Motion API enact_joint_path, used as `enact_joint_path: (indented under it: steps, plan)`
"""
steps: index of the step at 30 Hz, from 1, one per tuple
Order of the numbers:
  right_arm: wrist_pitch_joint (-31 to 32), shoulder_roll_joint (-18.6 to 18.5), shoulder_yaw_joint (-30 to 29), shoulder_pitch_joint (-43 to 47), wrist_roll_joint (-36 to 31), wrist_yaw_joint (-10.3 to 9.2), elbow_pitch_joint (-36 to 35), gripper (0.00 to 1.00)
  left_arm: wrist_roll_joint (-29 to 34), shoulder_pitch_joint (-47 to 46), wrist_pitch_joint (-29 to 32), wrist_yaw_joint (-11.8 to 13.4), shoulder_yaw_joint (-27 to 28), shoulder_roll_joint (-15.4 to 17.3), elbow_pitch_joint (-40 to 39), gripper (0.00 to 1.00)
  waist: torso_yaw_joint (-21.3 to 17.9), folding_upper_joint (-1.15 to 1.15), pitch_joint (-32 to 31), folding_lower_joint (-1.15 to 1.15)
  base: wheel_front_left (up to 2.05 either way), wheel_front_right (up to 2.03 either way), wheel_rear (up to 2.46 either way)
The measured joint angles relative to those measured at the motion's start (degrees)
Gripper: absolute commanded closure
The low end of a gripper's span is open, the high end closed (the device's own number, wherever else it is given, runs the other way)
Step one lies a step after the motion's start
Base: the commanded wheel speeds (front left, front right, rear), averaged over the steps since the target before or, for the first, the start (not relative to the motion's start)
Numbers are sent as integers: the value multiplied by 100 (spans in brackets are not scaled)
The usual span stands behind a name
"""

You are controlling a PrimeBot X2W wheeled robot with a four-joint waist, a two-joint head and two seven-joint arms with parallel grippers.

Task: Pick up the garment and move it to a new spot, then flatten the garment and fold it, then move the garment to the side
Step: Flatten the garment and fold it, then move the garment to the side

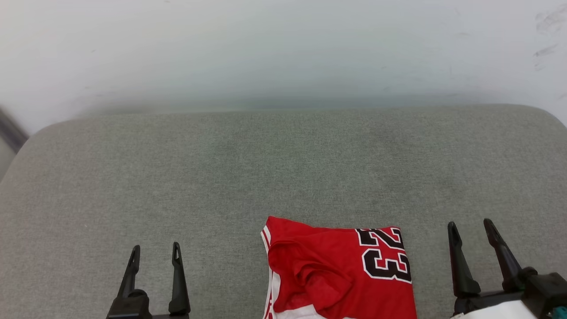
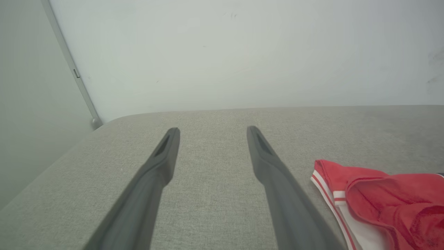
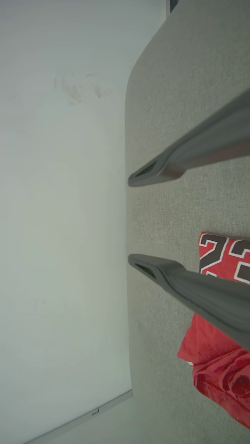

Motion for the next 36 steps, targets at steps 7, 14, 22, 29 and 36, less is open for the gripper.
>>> enact_joint_path:
  steps: [7, 14, 22, 29, 36]
  plan:
    - [1, 69, -73, 287, 43, 0, -144, 0, -13, 105, 0, -32, -2, 0, 8, 0, 0, 0, -42, 0, 0, 0, 0]
    - [1, 54, 90, -544, 9, 0, -390, 0, -63, 118, 0, -14, 0, -1, 11, 0, -20, 0, -24, 0, 0, 0, 0]
    - [860, -1172, 878, -2213, 374, 0, -32, 0, -80, 88, 0, -14, -5, -2, 23, 0, 10, 0, 69, 0, 0, 0, 0]
    - [4141, -2281, 1608, -2942, 2398, 0, 549, 0, -121, -19, 0, -15, -48, -1, 40, 0, 52, 0, 211, 0, 0, 0, 0]
    - [6168, -2878, 1669, -2819, 4484, 0, 900, 0, -132, -209, 0, -34, -85, -2, 53, 0, 150, 0, 412, 0, 0, 0, 0]
